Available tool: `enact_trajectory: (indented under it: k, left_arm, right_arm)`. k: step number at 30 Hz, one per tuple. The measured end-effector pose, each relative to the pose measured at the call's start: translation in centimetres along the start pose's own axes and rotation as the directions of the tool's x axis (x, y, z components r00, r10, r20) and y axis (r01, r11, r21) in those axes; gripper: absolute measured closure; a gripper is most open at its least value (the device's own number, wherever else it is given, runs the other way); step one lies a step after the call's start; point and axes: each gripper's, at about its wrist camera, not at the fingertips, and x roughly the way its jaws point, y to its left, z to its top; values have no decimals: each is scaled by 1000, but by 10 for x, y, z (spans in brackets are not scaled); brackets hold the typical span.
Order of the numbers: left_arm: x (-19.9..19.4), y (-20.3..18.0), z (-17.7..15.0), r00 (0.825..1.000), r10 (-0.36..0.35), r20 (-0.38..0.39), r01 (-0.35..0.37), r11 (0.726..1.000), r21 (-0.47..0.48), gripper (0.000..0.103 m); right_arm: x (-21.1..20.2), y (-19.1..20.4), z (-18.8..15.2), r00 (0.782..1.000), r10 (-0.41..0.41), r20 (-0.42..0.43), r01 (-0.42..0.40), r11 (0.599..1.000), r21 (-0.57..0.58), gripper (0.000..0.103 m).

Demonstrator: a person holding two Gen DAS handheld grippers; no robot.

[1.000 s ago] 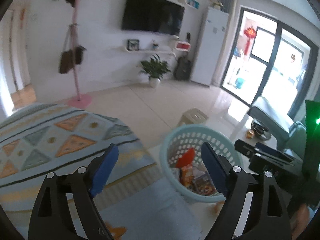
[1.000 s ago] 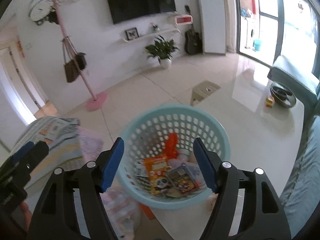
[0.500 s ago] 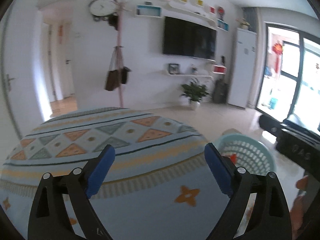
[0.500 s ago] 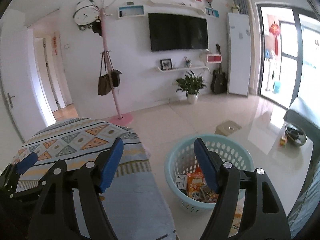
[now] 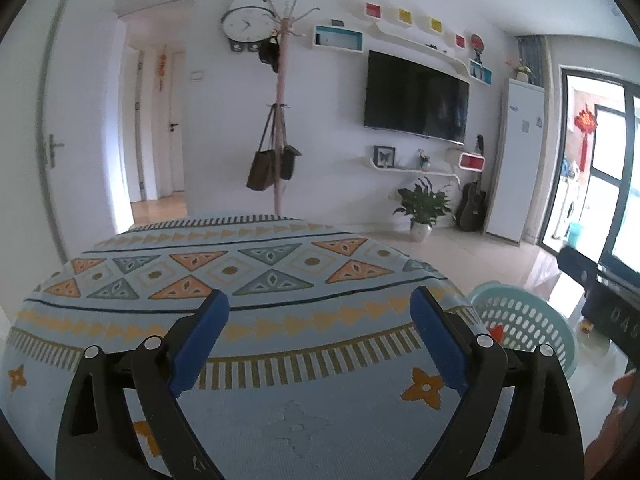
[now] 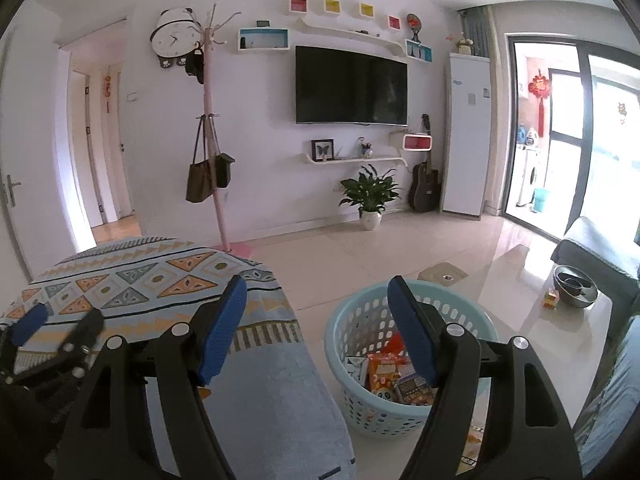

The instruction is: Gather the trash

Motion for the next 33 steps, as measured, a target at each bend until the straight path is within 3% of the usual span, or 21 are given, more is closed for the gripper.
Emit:
enact_trajectory:
  k: [33]
  left_arm:
    - [-3,-7,-1,1000,25,7,-25,999,36,8]
  right_arm:
    - [-2,2,-9,1000,-5,14,5,1000,-18,34]
